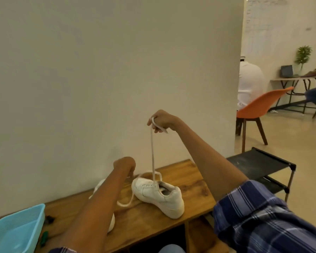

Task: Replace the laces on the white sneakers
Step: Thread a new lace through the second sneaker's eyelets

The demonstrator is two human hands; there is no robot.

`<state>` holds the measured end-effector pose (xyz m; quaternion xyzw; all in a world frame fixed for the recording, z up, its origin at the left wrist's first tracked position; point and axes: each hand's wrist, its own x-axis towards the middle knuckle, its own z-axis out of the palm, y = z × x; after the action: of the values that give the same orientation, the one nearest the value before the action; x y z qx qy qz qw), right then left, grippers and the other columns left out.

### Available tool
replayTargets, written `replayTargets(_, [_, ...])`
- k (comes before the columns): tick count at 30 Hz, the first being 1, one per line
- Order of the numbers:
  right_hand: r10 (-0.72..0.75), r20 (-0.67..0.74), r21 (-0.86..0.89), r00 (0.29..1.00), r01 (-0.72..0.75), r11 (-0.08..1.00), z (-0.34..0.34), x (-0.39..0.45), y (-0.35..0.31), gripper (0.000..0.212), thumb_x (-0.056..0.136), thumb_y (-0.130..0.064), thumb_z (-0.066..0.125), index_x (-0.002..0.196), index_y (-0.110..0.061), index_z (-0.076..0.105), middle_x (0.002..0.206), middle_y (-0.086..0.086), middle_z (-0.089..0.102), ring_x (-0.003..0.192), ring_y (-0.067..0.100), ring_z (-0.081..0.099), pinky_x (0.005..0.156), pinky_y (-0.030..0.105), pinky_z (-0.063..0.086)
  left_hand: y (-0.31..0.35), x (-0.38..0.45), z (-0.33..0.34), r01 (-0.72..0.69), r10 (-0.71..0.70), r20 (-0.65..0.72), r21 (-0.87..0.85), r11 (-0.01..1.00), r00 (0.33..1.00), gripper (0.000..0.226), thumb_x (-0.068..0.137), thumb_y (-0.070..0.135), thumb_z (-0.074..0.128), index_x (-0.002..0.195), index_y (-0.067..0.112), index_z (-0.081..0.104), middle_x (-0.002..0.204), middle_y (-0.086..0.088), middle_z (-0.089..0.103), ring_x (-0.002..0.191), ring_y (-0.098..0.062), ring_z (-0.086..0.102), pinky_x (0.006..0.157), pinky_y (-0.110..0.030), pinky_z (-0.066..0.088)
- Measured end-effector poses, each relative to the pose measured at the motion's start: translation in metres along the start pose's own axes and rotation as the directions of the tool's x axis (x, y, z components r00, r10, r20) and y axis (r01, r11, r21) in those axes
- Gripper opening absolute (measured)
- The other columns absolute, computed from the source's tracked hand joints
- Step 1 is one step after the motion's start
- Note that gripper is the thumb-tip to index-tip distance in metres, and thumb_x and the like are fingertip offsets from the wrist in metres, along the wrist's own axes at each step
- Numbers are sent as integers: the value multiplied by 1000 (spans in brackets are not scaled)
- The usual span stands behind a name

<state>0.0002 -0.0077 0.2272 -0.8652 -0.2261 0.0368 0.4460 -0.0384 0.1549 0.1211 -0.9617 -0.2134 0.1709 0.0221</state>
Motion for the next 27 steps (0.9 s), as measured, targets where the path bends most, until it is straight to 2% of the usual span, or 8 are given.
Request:
replayTargets(2, [-22,-81,118,996,32,993,7,6,13,28,96,-1,38,106,10,62,63,9,54,45,13,55,40,17,43,15,16,18,-123,127,57,-71,990,990,26,92,25,59,76,6,53,104,-8,65,78,-19,58,79,-28,45])
replayTargets(4, [-53,-80,174,995,67,982,11,14,24,29,98,-6,37,102,7,63,60,8,53,47,13,57,44,18,43,23,29,36,-229,222,-70,-104,968,973,14,91,13,56,96,1,61,117,-13,64,89,-22,61,78,-28,46])
replayTargets(7, [-86,8,228,996,82,970,9,24,36,29,101,-13,37,95,-2,63,61,5,56,54,13,60,55,22,49,32,52,58,-391,347,-230,-187,901,909,32,91,5,51,122,2,56,129,-12,56,116,-26,55,94,-29,44])
replayTargets(12, [-102,56,340,993,77,937,9,47,55,28,102,-12,36,94,-2,61,63,6,55,56,15,59,61,25,52,50,70,92,-536,479,-242,-349,769,844,20,90,10,58,104,0,69,108,-11,66,100,-23,60,75,-18,40])
replayTargets(16, [-135,148,414,980,63,908,22,61,65,27,102,-10,36,93,-2,60,74,11,62,64,18,63,64,25,55,50,82,104,-525,441,-284,-434,733,851,12,89,16,61,78,11,63,72,5,53,64,-5,46,56,-12,33])
replayTargets(19, [-84,110,462,990,24,887,52,78,75,30,98,1,37,126,2,47,110,22,60,86,25,63,67,26,54,47,84,105,-469,381,-274,-538,701,883,14,93,12,54,84,7,63,87,-9,62,71,-11,50,57,-14,37])
replayTargets(23, [57,318,-23,946,-52,998,89,85,112,69,95,0,41,151,-14,2,138,19,47,102,23,53,68,27,45,53,83,110,-277,208,-192,-783,556,959,16,95,11,50,91,3,62,84,-14,63,68,-18,56,57,-19,47])
replayTargets(27, [140,324,-66,936,-125,990,100,67,149,62,90,0,51,146,-13,29,132,15,54,107,26,58,81,34,51,51,80,110,-104,140,-36,-849,518,989,23,97,13,45,83,3,60,59,-4,52,46,-12,45,35,-17,33])
